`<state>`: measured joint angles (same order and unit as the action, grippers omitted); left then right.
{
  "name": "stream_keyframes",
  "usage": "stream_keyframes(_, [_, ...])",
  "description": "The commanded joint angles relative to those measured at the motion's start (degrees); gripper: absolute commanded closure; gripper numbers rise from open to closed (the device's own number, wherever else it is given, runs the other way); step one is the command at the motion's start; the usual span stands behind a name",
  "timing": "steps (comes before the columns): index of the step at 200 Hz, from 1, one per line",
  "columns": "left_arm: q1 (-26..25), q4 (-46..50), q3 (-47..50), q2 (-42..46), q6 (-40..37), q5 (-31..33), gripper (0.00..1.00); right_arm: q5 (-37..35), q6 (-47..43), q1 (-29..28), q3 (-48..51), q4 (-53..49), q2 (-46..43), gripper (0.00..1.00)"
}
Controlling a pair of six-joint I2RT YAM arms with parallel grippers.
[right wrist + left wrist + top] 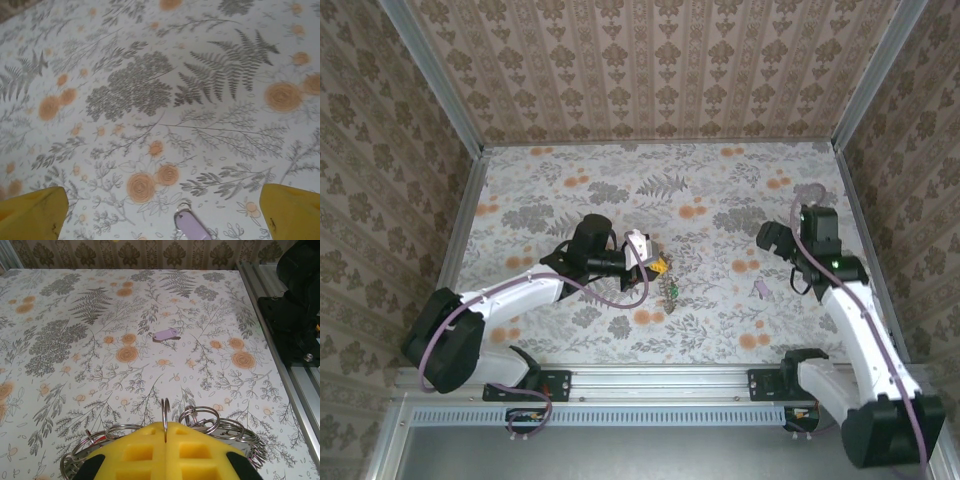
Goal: Put the keys on the keyring
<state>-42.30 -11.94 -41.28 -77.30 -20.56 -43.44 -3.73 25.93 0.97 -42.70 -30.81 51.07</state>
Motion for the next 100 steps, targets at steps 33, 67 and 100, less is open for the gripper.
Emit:
stream_keyframes(33, [-0.1, -0.2, -0.6, 2.0, 0.8, -0.9, 1.0, 7.2, 1.0, 2.7, -2.8, -8.1, 16.4, 0.25])
stream_keyframes(67, [-0.1, -0.1, -0.6, 2.2, 0.9, -0.5, 1.0, 1.9, 1.3, -2.8, -4.7, -11.0, 25.7, 0.44])
stream_keyframes(100, [-0.1, 0.2, -0.8, 2.1, 0.8, -0.6, 1.0, -3.3, 2.2, -6.7, -6.6, -11.9, 31.4, 0.52])
